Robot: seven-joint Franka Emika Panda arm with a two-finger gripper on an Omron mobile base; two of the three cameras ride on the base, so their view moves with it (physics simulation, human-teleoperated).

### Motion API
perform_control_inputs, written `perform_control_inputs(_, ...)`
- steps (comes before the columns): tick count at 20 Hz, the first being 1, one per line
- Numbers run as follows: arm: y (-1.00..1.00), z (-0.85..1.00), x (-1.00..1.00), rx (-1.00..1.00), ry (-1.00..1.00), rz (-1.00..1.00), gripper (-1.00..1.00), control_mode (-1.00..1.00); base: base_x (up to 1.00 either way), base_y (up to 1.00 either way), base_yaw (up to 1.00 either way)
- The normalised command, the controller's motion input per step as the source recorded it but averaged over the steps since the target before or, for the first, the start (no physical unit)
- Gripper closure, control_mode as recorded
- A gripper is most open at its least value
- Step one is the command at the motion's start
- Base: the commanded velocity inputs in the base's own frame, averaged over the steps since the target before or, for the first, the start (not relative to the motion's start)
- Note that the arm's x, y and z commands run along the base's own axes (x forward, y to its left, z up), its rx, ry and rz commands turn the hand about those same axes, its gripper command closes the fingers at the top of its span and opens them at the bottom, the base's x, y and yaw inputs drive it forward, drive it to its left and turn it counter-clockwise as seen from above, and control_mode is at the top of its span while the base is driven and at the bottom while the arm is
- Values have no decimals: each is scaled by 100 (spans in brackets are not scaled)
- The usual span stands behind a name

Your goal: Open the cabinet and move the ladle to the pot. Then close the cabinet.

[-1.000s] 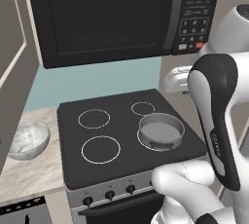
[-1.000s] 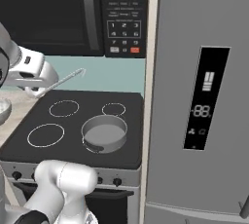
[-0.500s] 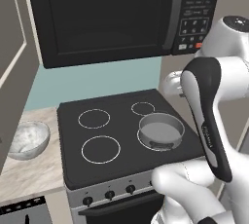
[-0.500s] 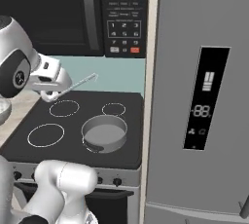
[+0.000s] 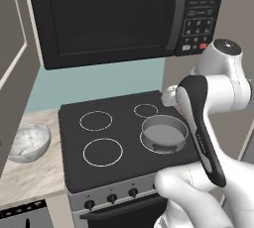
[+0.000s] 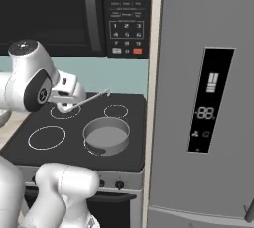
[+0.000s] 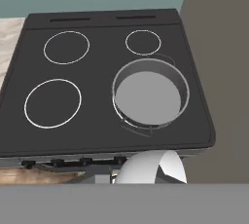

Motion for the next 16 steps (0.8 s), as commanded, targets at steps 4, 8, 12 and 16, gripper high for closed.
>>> perform_control_inputs(4, 0, -48, 40, 1, 0, 0, 100, -100, 0, 0, 0)
perform_control_inputs(8, 0, -50, 53, 1, 1, 0, 100, -100, 0, 0, 0)
perform_control_inputs(12, -1, -47, 62, 1, 2, 0, 100, -100, 0, 0, 0)
perform_control_inputs(16, -1, -43, 57, 2, 3, 0, 100, -100, 0, 0, 0)
